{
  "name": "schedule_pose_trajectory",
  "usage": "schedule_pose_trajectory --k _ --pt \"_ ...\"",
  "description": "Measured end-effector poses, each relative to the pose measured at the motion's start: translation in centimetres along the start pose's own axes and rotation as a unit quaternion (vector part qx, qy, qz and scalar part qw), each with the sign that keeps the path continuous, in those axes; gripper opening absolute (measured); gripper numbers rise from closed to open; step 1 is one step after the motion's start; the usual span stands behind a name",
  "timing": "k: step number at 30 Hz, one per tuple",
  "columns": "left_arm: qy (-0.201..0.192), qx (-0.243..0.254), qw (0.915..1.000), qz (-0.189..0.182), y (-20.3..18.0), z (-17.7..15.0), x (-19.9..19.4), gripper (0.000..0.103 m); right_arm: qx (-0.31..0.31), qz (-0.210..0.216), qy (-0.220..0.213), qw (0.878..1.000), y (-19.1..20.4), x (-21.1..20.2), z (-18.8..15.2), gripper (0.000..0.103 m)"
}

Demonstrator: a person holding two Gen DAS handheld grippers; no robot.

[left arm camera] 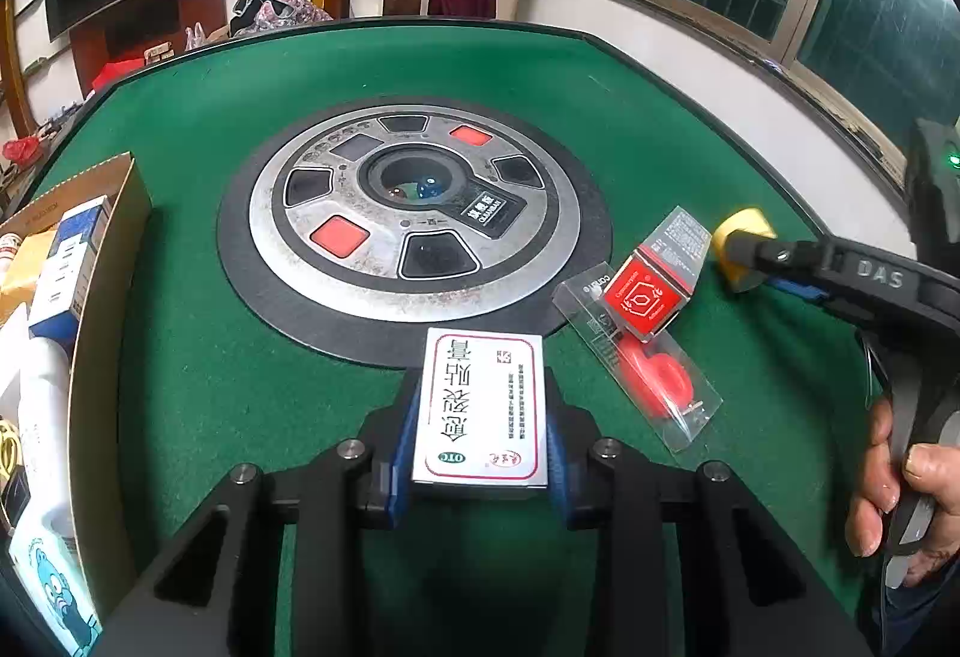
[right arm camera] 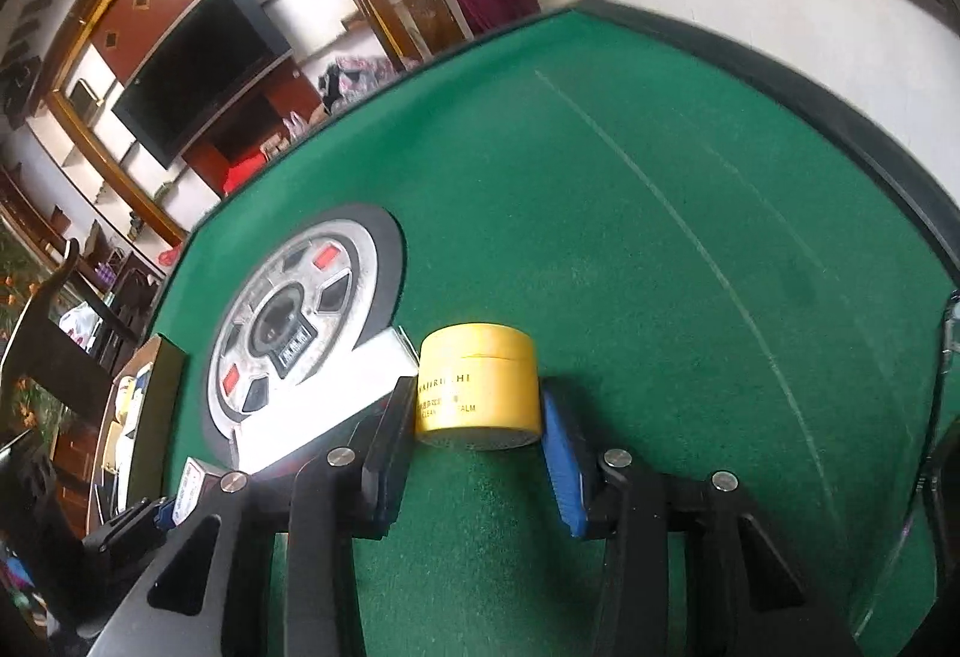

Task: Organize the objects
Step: 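Carry the medicine box and yellow tin over the cardboard tray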

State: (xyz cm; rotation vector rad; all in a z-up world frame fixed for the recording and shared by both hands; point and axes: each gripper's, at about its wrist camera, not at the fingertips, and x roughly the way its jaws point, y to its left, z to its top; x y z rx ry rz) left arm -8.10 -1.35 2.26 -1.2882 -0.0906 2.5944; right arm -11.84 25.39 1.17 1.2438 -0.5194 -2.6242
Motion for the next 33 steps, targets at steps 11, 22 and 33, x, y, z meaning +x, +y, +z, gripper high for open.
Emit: schedule_pose_trajectory --k 11,22,33 --pt "-0.048 0.001 0.9988 0.005 -0.1 0.5 -2.8 0.034 -0.033 0.029 -0.044 0.998 2.4 -2.5 -0.4 0.044" --pt "-0.102 -0.036 0.9941 0.010 3.4 0.8 -7.3 0.034 -0.108 0.055 -0.058 0.991 8.0 -3.6 -3.1 0.044" --pt "-0.153 -0.072 0.9851 0.028 8.9 -0.3 -12.9 0.034 -0.185 0.118 -0.031 0.975 16.5 -3.0 -7.3 0.044"
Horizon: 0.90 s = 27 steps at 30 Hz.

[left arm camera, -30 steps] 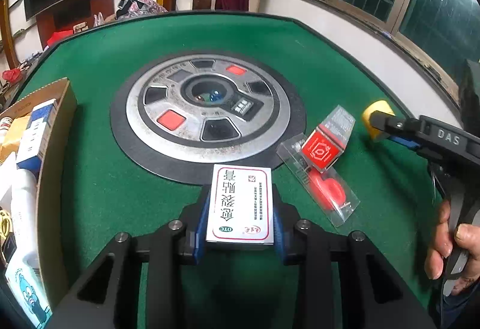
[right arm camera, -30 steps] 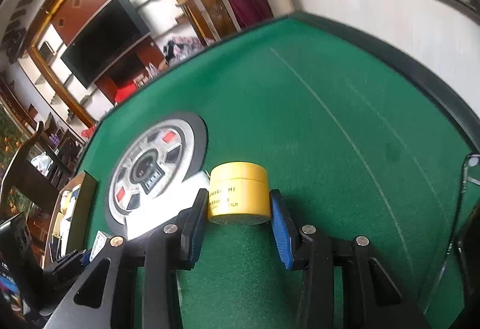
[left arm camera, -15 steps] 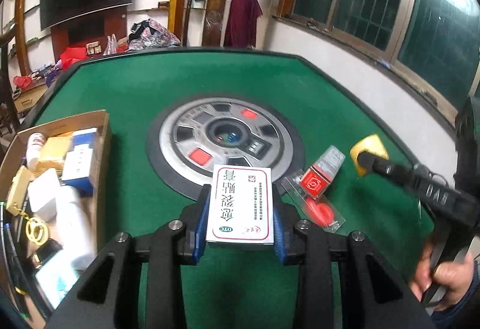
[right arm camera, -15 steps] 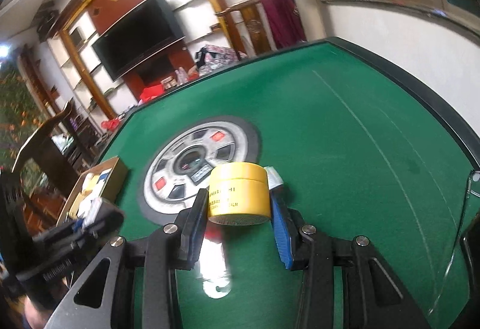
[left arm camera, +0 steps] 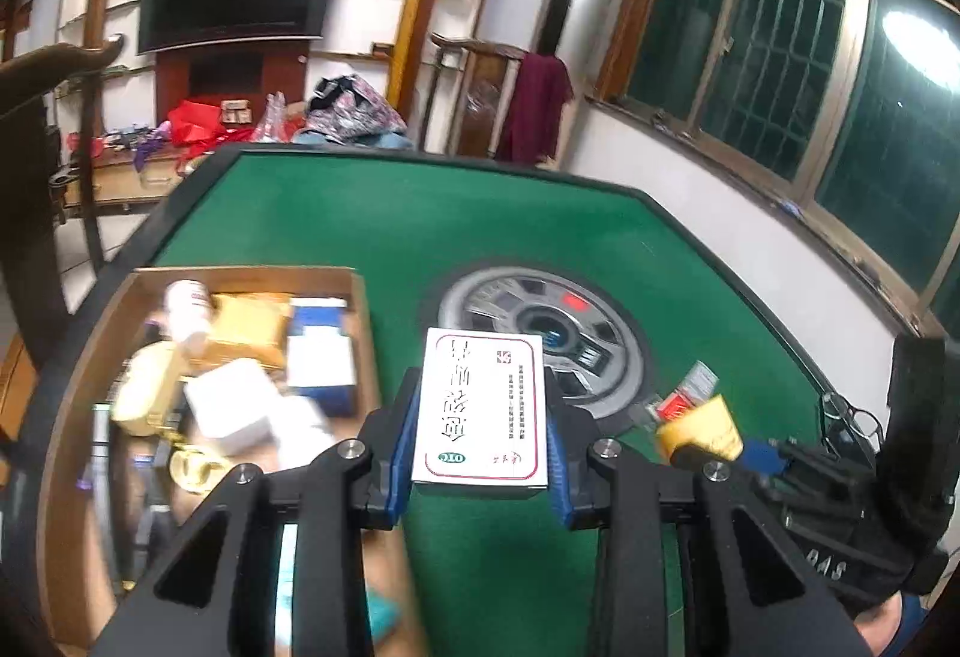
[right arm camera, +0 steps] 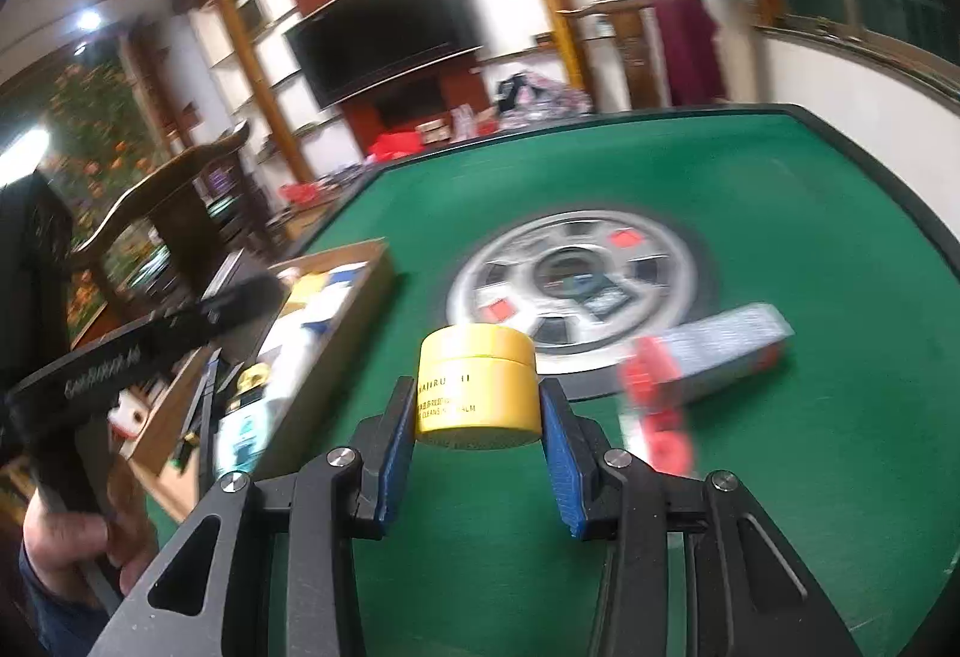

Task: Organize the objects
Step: 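Carry the medicine box and yellow tin over the cardboard tray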

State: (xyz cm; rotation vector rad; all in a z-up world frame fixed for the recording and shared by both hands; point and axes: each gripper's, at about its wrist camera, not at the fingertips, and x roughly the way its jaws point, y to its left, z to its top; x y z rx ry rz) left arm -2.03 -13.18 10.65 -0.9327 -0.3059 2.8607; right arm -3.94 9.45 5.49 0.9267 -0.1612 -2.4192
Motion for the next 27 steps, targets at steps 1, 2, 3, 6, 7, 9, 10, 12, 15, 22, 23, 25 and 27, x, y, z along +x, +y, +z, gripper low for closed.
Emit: schedule_pose_trajectory --k 1,2,3,6,7,9,10,12,15,22,23,25,27 --pt "-0.004 -0.006 1.0000 0.006 1.0 0.0 -0.6 0.034 -0.009 0.008 0.004 1.000 0.8 0.3 -0.2 0.044" --pt "-0.006 -0.010 0.9998 0.013 1.9 0.0 -1.0 0.034 -0.017 0.017 0.008 1.000 1.8 0.7 -0.3 0.044" --pt "-0.007 -0.014 0.9997 0.018 2.8 -0.1 -1.4 0.034 -0.024 0.025 0.013 0.999 2.7 1.1 -0.4 0.044" --pt "-0.010 -0.027 0.9991 0.031 5.7 -0.5 -2.7 0.034 -0.044 0.053 0.034 0.997 5.5 2.4 -1.0 0.044" --pt "-0.010 -0.031 0.9988 0.037 6.6 -0.7 -3.0 0.034 -0.051 0.058 0.037 0.996 6.3 2.7 -1.2 0.044" --pt "-0.008 -0.037 0.9983 0.045 8.2 -1.0 -3.5 0.034 -0.077 0.073 0.049 0.993 8.6 3.6 -1.5 0.044" --pt "-0.006 -0.043 0.9978 0.051 9.1 -1.1 -3.6 0.034 -0.086 0.081 0.054 0.991 9.6 4.0 -1.7 0.044" --pt "0.002 -0.061 0.9964 0.059 11.0 -1.4 -3.6 0.034 -0.108 0.096 0.063 0.988 11.8 4.7 -2.0 0.044" --pt "0.018 -0.087 0.9939 0.065 13.5 -1.7 -3.4 0.034 -0.130 0.117 0.079 0.981 14.2 5.8 -2.5 0.045" --pt "0.050 -0.099 0.9912 0.072 14.9 -2.8 -2.3 0.034 -0.148 0.133 0.120 0.973 16.9 8.6 -4.3 0.045" --pt "0.055 -0.098 0.9909 0.073 14.9 -2.9 -2.2 0.034 -0.147 0.132 0.126 0.972 16.9 9.0 -4.4 0.045" --pt "0.060 -0.097 0.9906 0.075 14.8 -3.0 -2.0 0.034 -0.142 0.133 0.134 0.972 16.8 9.5 -4.7 0.045" --pt "0.062 -0.098 0.9902 0.079 14.9 -3.0 -2.0 0.034 -0.137 0.137 0.145 0.970 16.7 9.9 -4.9 0.045"
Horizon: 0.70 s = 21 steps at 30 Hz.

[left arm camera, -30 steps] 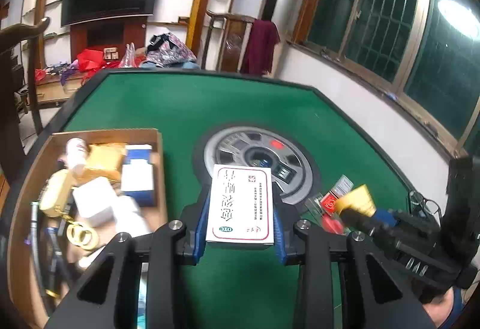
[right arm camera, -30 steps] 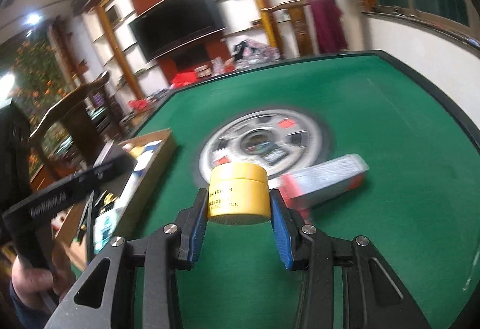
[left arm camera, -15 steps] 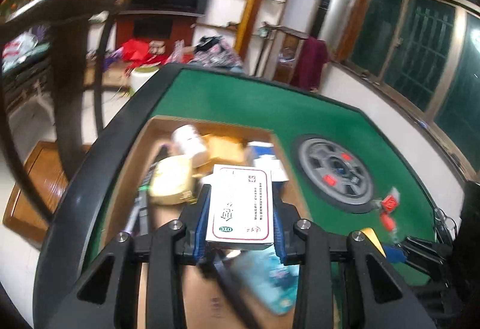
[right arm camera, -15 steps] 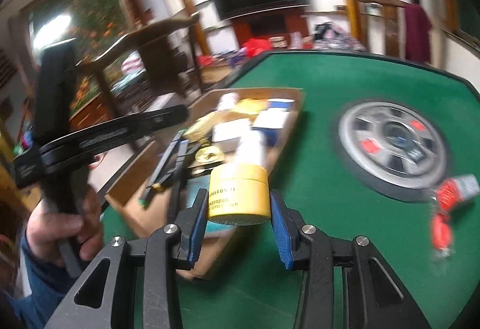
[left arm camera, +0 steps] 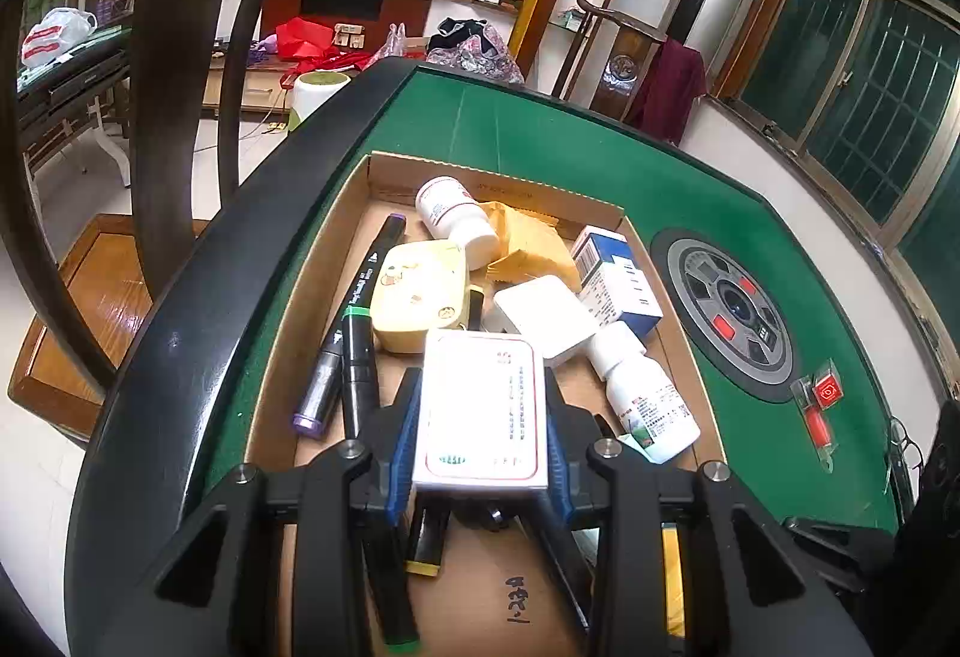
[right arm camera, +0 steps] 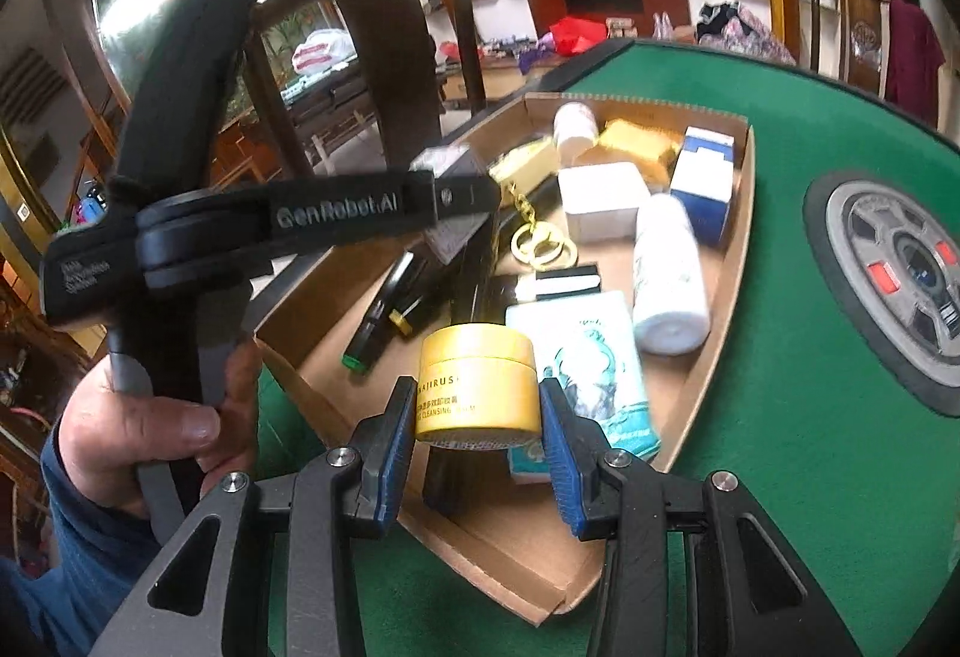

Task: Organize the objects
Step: 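Carry the medicine box and yellow tin over the cardboard tray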

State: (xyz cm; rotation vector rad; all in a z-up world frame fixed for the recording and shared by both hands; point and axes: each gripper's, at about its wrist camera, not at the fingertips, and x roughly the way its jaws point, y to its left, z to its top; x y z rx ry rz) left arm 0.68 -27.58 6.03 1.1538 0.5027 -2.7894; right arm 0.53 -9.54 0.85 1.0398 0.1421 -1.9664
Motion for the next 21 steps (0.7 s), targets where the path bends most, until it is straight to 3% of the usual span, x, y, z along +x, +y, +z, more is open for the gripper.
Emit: schedule_pose_trajectory --k 21 --pt "0.026 0.017 0.9988 0.037 -0.3 -0.5 1.5 0.034 0.003 0.015 0.010 1.000 0.6 0.5 0.1 0.047"
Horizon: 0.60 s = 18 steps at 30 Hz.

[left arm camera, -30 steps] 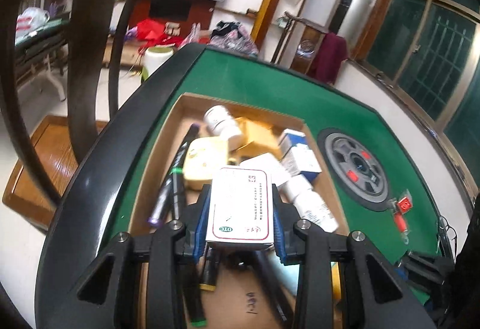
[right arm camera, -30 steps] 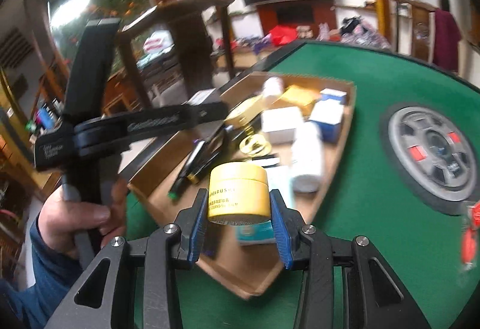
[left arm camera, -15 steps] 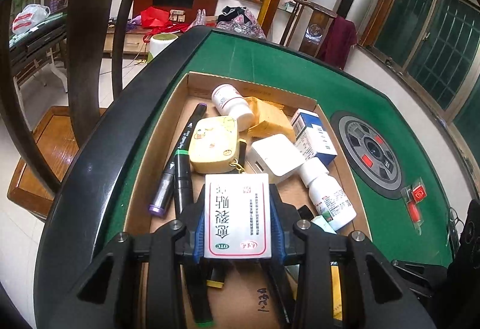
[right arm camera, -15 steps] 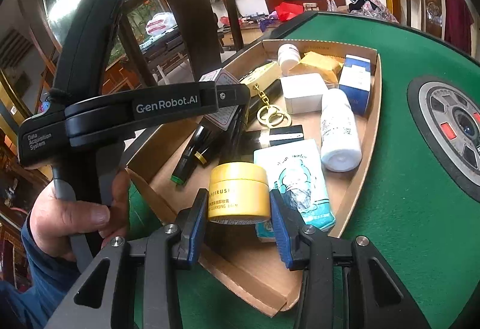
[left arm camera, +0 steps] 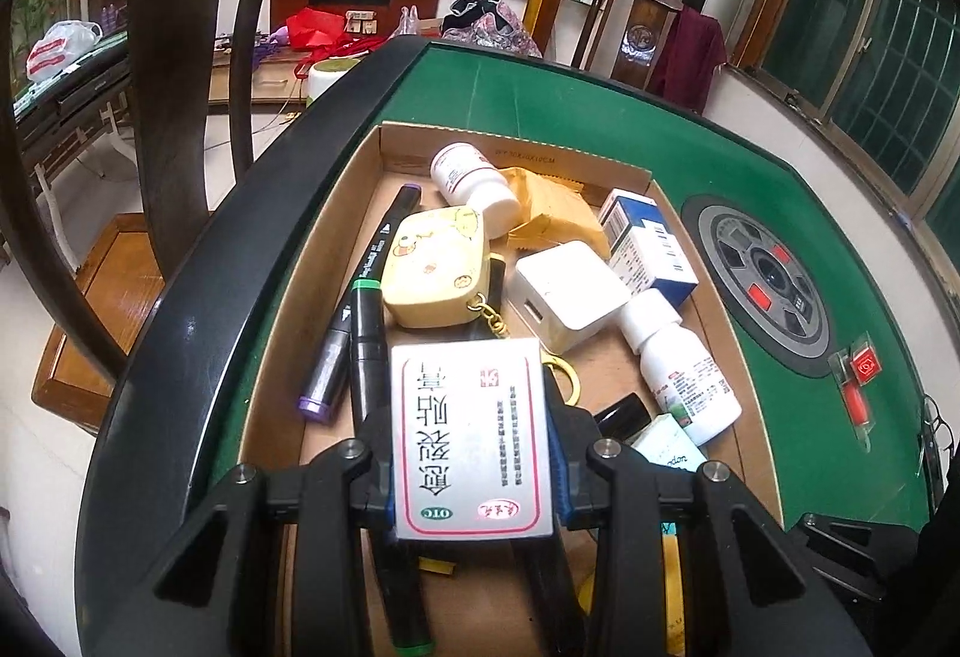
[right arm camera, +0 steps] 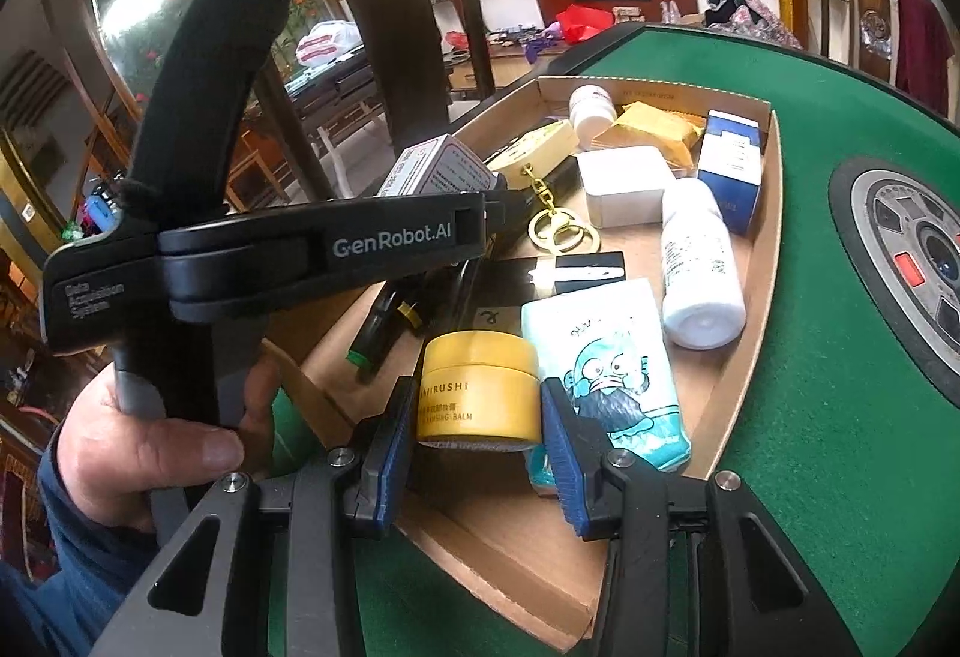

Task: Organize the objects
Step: 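Carry the medicine box and yellow tin over the cardboard tray, then open both tools to drop the medicine box and tin into the tray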

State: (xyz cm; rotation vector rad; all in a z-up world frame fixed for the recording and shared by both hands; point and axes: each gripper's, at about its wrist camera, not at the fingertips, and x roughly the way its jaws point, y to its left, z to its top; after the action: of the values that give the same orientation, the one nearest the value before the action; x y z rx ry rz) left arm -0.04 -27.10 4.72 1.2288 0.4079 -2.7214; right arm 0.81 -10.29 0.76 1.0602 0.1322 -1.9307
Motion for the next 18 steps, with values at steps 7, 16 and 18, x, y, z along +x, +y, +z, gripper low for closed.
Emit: schedule_pose_trajectory --k 7,16,18 --pt "0.004 -0.005 1.0000 0.005 0.2 0.0 0.3 0.038 -0.011 -0.003 -0.007 1.000 0.1 -0.7 -0.1 0.049" --pt "-0.032 -0.023 0.9991 -0.018 0.4 0.6 -1.1 0.060 -0.005 -0.008 -0.034 0.999 -0.6 -2.3 0.2 0.052" --pt "-0.042 -0.031 0.9984 -0.024 0.6 0.7 -1.4 0.061 0.003 -0.005 -0.039 0.999 -1.0 -2.6 0.3 0.053"
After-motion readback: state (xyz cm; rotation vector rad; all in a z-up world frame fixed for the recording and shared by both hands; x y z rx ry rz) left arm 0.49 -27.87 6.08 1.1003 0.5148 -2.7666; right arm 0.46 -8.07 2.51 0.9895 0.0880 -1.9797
